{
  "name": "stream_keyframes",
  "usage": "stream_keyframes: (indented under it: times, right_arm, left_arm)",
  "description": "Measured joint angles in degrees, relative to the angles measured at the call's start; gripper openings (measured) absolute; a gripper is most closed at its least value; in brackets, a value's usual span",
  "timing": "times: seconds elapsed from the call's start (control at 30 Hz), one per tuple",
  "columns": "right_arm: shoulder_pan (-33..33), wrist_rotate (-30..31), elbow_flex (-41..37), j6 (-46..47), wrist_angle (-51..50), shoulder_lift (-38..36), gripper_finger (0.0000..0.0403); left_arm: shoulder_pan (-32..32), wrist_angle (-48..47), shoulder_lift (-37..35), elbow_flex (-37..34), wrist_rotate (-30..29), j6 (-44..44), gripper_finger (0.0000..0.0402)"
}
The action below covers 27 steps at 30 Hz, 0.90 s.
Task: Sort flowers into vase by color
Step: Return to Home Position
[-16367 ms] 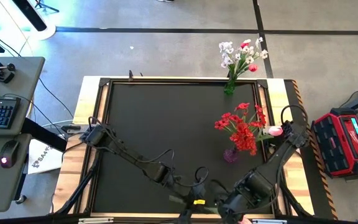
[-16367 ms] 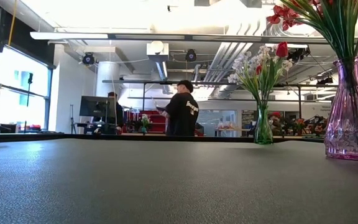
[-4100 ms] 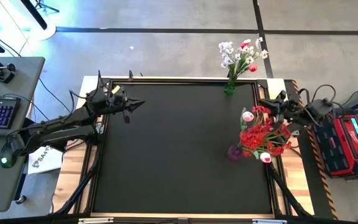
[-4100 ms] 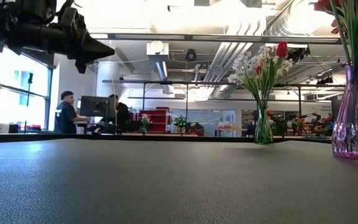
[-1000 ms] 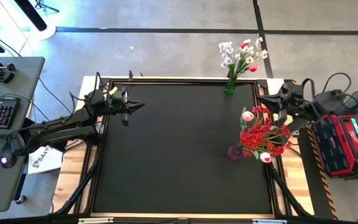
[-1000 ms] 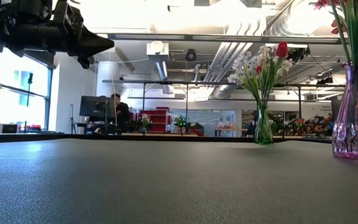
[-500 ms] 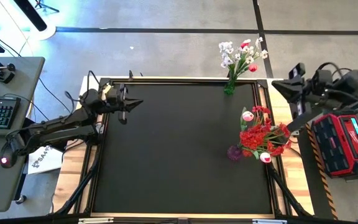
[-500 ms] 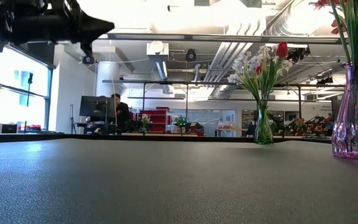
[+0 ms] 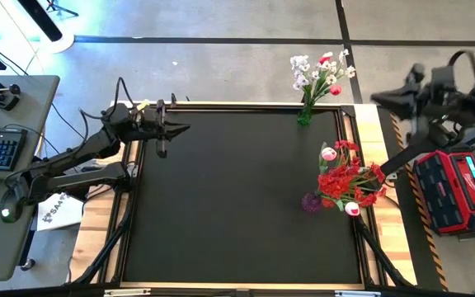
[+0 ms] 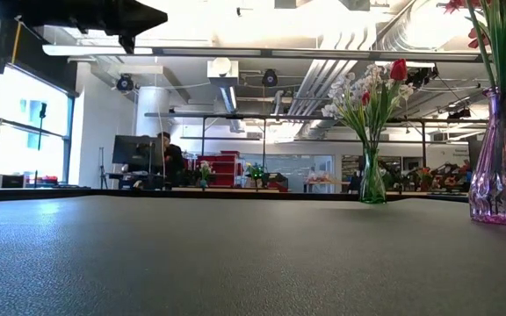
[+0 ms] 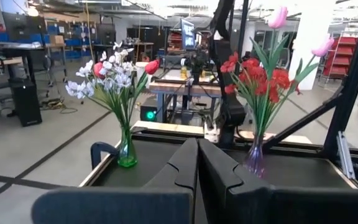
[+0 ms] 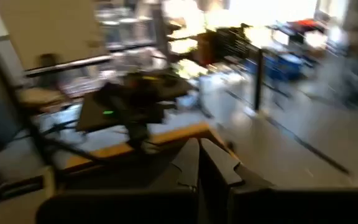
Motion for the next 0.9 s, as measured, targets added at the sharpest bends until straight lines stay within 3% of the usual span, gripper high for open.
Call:
stream_keyframes:
  times: [0.17,0.33,0.5,0.73,0.9]
  right_arm:
    - [-0.04,5.78,9.09,15.02,-20.02,2.36,0.0000]
    - [-1.52,6.78,8.02,18.47,-20.06,2.04,0.0000]
    - [-7.46,5.13,2.11,22.92,-20.02,-1.80,0.0000]
    - [-14.51,-4.92,-9.32,26.39,-20.14,-4.49,0.0000]
    - [-13.74,-2.26,-18.71,27.85,-18.33,-6.82,0.0000]
  left_arm:
    - [0.00,-1.28,0.16,0.10,0.00,0.02,0.0000]
    - [0.00,-3.08,0.18,0.08,0.00,0.08,0.0000]
    - [-0.26,-4.06,0.16,0.08,0.00,0.04,0.0000]
    - [-1.68,-4.81,0.16,0.08,0.02,0.65,0.0000]
    - [-1.73,-6.03,0.16,0.06,0.00,2.88,0.0000]
